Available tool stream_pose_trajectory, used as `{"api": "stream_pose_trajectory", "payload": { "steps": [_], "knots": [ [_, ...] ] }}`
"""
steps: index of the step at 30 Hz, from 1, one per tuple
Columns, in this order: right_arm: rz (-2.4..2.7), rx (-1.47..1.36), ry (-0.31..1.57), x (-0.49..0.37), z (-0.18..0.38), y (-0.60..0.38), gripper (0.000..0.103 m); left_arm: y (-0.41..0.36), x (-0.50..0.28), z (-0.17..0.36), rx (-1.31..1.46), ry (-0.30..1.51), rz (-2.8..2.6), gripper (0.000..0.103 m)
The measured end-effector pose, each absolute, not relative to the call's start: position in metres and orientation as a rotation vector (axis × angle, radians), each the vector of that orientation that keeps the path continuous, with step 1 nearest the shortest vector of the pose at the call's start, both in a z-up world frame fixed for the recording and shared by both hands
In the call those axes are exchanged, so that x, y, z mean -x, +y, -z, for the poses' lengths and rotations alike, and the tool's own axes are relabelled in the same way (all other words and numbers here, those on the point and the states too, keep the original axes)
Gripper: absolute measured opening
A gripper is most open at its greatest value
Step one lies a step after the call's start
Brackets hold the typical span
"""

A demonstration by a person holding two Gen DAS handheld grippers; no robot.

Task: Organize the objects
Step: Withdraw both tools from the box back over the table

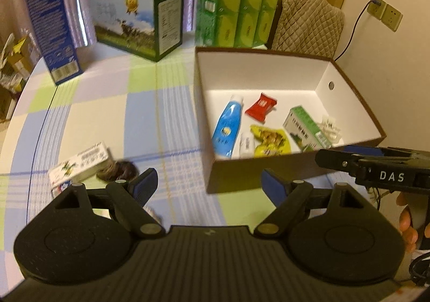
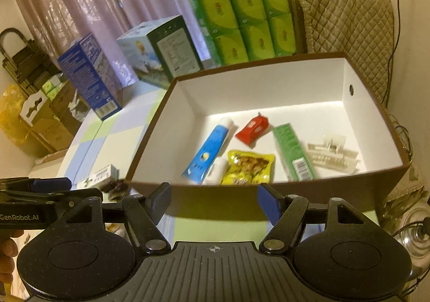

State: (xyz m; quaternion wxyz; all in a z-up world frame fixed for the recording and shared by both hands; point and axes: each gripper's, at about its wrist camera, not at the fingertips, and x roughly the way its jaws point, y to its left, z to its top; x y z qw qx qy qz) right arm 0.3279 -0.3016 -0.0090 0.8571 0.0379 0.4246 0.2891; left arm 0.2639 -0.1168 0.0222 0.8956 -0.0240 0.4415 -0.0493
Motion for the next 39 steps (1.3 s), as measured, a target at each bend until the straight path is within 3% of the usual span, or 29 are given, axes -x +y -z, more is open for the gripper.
{"api": "stream_pose_trajectory", "payload": {
  "steps": [26, 39],
  "knots": [
    [-0.786, 0.089, 1.035, -0.252, 0.059, -0.184, 0.068, -0.006, -0.192, 0.013, 0.12, 1.022, -0.077, 0.082],
    [-0.86, 0.211, 0.988, -0.238, 0.082, -0.118, 0.068, 0.044, -0.187, 0.031, 0.159, 1.055, -0.144, 0.082]
  ]
}}
